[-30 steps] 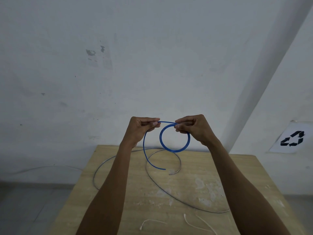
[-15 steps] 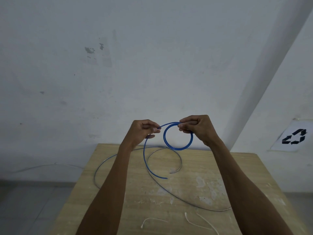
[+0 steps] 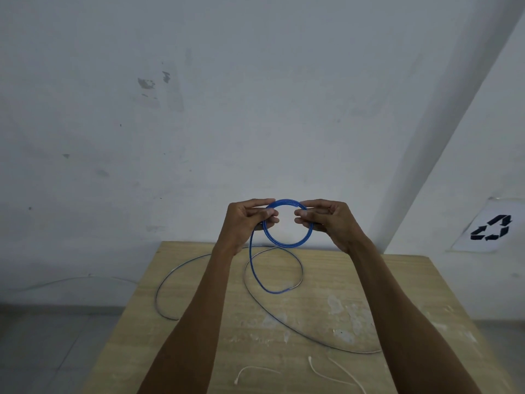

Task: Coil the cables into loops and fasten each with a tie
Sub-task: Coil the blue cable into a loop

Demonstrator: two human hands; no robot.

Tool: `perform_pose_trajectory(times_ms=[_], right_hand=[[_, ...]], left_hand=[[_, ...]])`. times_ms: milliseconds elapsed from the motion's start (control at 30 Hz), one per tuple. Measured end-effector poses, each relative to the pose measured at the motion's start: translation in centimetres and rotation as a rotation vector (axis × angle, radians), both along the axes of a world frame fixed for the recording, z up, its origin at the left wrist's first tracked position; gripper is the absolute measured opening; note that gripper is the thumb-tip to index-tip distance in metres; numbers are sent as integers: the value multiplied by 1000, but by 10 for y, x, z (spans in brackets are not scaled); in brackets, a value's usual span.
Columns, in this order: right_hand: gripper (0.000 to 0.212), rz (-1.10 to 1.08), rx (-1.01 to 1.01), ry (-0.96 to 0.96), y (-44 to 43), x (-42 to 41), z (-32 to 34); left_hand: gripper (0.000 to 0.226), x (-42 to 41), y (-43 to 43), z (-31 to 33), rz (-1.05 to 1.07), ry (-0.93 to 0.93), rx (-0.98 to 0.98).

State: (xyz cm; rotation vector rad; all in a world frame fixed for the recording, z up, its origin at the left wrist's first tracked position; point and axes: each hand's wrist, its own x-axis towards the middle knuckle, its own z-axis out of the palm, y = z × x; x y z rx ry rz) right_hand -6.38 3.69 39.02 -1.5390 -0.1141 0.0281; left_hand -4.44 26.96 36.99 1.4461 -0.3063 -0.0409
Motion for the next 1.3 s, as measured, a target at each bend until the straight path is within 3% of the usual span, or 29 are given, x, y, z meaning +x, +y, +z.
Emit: perform_pose_trajectory(times_ms=[267, 433, 700, 800, 1100, 1200, 1300], right_hand=[[19, 52, 144, 54, -5, -3, 1], [32, 10, 13, 34, -2, -3, 2], [35, -38, 134, 48, 4, -3, -3], [34, 2, 54, 70, 9, -5, -4], [28, -43, 11, 18, 11, -2, -8], [35, -44, 66, 62, 14, -3, -7], [42, -12, -2, 72, 19, -4, -8]], left_hand=[[25, 1, 4, 5, -87, 59, -58], [27, 3, 3, 8, 7, 43, -134], [29, 3, 0, 9, 86, 37, -238], [29, 4, -2, 8, 125, 17, -264], [28, 1, 0, 9, 150, -9, -194], [28, -1, -3, 10, 184, -17, -212], [28, -3, -9, 9, 198, -18, -228]])
